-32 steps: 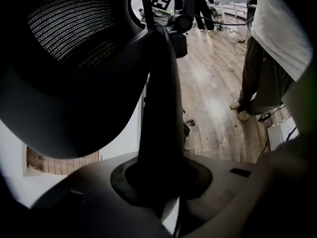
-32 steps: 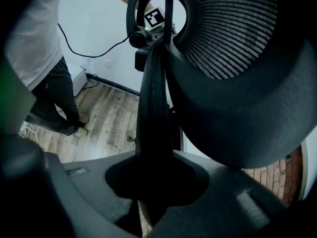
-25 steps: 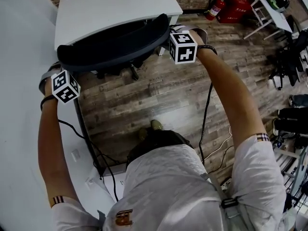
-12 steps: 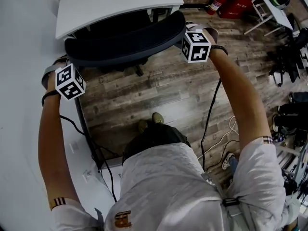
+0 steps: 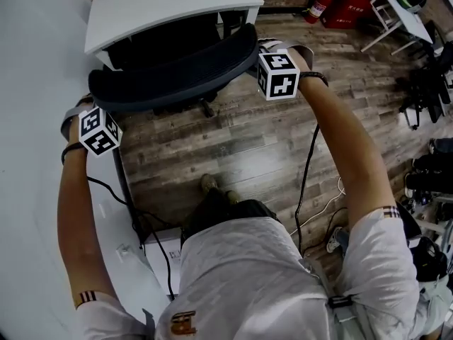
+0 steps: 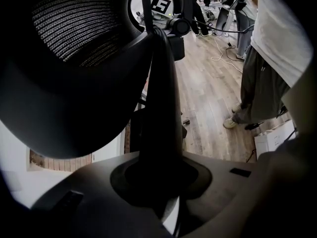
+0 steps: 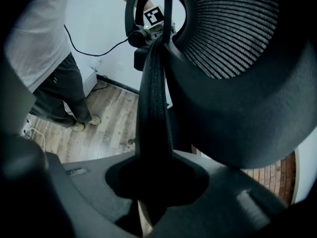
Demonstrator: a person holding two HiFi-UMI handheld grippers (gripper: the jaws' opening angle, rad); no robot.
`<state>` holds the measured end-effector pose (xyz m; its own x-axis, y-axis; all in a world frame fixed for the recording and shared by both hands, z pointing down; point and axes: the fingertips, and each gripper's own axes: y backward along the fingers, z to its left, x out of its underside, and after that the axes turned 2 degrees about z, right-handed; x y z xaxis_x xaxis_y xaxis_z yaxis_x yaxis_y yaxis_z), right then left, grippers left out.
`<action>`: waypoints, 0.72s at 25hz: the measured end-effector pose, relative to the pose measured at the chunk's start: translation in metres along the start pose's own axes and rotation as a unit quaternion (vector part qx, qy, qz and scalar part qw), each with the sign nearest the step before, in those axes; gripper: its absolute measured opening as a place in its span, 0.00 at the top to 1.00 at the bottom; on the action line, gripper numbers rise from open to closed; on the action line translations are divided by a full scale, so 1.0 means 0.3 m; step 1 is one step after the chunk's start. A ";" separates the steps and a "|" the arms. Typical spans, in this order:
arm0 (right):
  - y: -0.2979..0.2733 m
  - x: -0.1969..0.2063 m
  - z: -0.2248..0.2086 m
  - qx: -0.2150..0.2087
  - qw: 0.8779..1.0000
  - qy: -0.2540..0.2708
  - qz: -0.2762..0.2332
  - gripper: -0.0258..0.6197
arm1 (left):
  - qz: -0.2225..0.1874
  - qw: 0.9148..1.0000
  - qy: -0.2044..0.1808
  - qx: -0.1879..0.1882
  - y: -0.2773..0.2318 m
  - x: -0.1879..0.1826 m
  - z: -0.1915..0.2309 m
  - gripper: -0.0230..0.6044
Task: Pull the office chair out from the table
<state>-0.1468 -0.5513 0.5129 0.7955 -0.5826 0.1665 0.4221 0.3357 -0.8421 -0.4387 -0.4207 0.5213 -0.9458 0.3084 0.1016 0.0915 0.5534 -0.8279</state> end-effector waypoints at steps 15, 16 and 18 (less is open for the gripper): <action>0.181 -0.049 0.270 -0.003 1.000 0.010 -0.004 0.83 | 0.014 1.000 0.015 0.020 0.210 -0.044 -0.290 0.85; 0.188 -0.052 0.287 -0.004 1.000 0.010 -0.003 0.83 | 0.014 1.000 0.017 0.021 0.215 -0.043 -0.309 0.85; 0.207 -0.062 0.322 -0.009 1.000 0.009 -0.002 0.83 | 0.015 1.000 0.015 0.017 0.237 -0.048 -0.331 0.85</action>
<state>-0.0933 -0.4481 0.5071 0.7862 -0.5968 0.1604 0.4171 0.3208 -0.8504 -0.3877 -0.3091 0.5157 -0.9326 0.3488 0.0926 0.1093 0.5175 -0.8486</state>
